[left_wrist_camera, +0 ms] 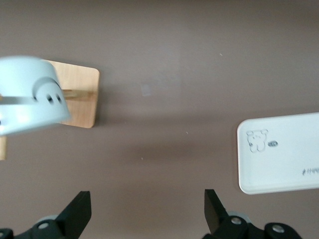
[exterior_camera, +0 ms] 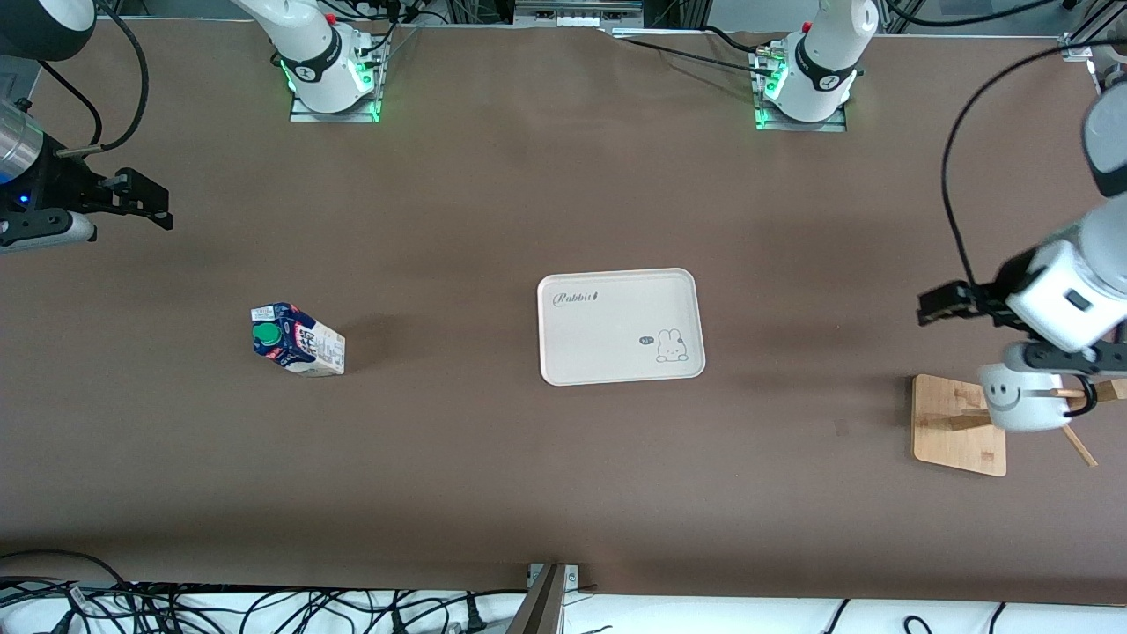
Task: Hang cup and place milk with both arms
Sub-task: 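Hang the mug handle on the wooden stand peg with the left gripper, then open the left gripper and lift it away from the hung mug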
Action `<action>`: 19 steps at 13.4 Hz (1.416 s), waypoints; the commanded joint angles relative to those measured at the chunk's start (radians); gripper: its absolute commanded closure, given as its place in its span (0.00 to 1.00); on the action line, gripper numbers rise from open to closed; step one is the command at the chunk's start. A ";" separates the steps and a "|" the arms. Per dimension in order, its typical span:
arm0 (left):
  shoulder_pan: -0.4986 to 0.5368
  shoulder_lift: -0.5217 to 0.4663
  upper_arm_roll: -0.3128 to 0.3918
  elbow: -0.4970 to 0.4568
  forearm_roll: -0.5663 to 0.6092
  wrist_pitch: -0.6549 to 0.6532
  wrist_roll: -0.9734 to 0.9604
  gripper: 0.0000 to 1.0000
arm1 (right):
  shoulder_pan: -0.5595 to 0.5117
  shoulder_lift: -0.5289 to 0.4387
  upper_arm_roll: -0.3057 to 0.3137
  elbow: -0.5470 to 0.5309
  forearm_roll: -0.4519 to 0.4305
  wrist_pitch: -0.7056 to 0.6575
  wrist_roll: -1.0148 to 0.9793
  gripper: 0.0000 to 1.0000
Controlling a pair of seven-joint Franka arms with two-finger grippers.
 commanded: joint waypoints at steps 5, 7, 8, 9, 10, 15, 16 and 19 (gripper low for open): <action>-0.031 -0.113 0.013 -0.127 -0.003 0.030 0.049 0.00 | 0.022 -0.001 -0.008 0.016 -0.012 0.004 0.023 0.00; -0.045 -0.242 0.066 -0.323 -0.015 0.132 0.061 0.00 | 0.022 0.001 -0.008 0.022 -0.011 0.002 0.025 0.00; -0.081 -0.299 0.114 -0.402 -0.018 0.189 0.055 0.00 | 0.023 0.001 -0.007 0.022 -0.012 0.001 0.025 0.00; -0.118 -0.339 0.155 -0.462 -0.015 0.259 0.057 0.00 | 0.023 0.001 -0.008 0.027 -0.012 0.001 0.023 0.00; -0.126 -0.367 0.181 -0.505 -0.018 0.303 0.063 0.00 | 0.023 0.002 -0.007 0.030 -0.012 0.001 0.023 0.00; -0.131 -0.347 0.175 -0.491 -0.017 0.260 0.083 0.00 | 0.023 0.009 -0.007 0.030 -0.011 -0.002 0.020 0.00; -0.129 -0.337 0.175 -0.473 -0.017 0.248 0.084 0.00 | 0.023 0.009 -0.007 0.030 -0.011 -0.002 0.020 0.00; -0.131 -0.332 0.171 -0.468 -0.017 0.248 0.075 0.00 | 0.023 0.009 -0.007 0.030 -0.011 -0.002 0.020 0.00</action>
